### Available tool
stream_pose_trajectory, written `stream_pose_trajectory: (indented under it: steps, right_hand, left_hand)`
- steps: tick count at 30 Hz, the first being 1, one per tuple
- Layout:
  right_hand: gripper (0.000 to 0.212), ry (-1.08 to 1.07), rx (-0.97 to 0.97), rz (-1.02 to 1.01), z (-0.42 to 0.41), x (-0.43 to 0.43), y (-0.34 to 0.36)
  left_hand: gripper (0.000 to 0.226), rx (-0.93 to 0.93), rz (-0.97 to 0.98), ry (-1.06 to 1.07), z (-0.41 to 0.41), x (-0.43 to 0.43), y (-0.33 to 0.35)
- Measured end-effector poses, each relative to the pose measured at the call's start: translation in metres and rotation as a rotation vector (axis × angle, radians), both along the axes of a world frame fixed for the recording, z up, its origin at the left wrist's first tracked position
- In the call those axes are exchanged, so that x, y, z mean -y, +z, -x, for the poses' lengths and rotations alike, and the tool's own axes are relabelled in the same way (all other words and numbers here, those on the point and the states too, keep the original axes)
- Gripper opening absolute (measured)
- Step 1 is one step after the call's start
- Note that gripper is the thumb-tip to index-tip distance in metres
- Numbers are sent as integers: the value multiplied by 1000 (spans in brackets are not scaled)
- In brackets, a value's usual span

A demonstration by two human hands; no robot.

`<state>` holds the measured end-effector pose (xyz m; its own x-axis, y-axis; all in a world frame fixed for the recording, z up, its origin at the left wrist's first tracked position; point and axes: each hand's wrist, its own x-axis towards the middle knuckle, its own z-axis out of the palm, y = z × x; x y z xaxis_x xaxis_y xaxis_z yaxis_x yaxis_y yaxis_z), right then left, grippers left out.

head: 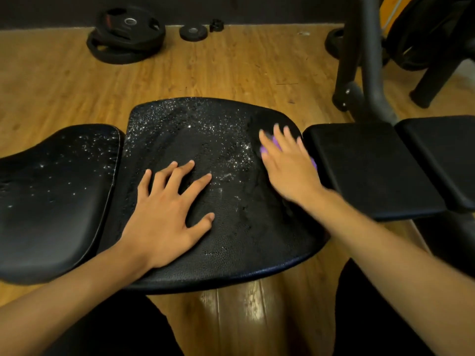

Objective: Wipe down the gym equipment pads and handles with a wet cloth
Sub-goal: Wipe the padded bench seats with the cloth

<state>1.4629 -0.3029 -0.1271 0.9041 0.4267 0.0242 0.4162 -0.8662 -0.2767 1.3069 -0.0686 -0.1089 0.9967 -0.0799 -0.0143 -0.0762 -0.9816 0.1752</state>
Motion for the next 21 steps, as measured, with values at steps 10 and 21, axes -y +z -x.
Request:
stream_pose_trajectory:
  steps: [10,21]
  right_hand:
    - [54,22,53,8,174,38,-5]
    - [58,-115,3,-24,39,-9,-8]
  left_hand:
    - [79,-9,-12,-1,1,0,1]
    - [80,-10,-5,5,2,2,-1]
